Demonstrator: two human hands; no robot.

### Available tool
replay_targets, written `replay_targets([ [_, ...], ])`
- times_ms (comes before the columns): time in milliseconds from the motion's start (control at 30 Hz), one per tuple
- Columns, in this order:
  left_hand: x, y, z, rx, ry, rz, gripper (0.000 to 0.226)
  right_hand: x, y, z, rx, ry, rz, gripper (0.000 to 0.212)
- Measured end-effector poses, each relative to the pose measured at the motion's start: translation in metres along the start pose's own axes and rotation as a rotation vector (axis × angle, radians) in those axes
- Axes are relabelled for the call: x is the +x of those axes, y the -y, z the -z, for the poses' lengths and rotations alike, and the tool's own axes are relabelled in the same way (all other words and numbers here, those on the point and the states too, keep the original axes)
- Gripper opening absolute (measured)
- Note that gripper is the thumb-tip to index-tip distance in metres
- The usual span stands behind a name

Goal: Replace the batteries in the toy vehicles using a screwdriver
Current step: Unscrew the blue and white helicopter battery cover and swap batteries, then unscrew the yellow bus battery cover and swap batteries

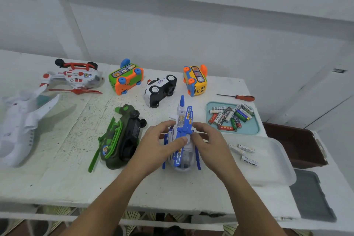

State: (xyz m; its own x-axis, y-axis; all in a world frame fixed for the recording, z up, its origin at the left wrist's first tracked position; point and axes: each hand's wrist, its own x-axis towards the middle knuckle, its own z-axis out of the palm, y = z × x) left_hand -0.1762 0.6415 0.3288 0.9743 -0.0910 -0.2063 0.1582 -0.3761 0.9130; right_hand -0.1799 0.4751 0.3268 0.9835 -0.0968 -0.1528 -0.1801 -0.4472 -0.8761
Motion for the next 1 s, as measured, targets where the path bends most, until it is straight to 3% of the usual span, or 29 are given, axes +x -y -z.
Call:
replay_targets([
  [167, 0.01, -0.005, 0.003, -0.027, 0.023, 0.001, 0.048, 0.009, 0.004, 0.018, 0.086, 0.153, -0.015, 0.024],
  [400, 0.044, -0.033, 0.005, -0.008, -0.051, -0.065, 0.037, 0.043, 0.016, 0.049, 0.195, 0.235, -0.072, 0.017],
  [667, 0.142, -0.081, -0.003, 0.1, -0.092, -0.065, 0.034, 0.131, 0.033, 0.071, 0.312, 0.09, -0.136, 0.016],
  [767, 0.175, -0.092, -0.012, 0.202, -0.006, 0.018, 0.043, 0.165, 0.033, 0.071, 0.289, -0.033, -0.146, 0.016],
  [833, 0.19, -0.095, -0.02, 0.255, 0.072, 0.077, 0.032, 0.182, 0.03, 0.069, 0.224, -0.079, -0.159, 0.022],
  [900, 0.197, -0.097, -0.028, 0.214, 0.084, 0.15, 0.006, 0.194, 0.025, 0.063, 0.164, -0.065, -0.169, 0.029],
  [1000, 0.208, -0.091, -0.036, 0.118, 0.107, 0.257, 0.017, 0.205, 0.021, 0.057, 0.16, -0.007, -0.193, 0.033],
])
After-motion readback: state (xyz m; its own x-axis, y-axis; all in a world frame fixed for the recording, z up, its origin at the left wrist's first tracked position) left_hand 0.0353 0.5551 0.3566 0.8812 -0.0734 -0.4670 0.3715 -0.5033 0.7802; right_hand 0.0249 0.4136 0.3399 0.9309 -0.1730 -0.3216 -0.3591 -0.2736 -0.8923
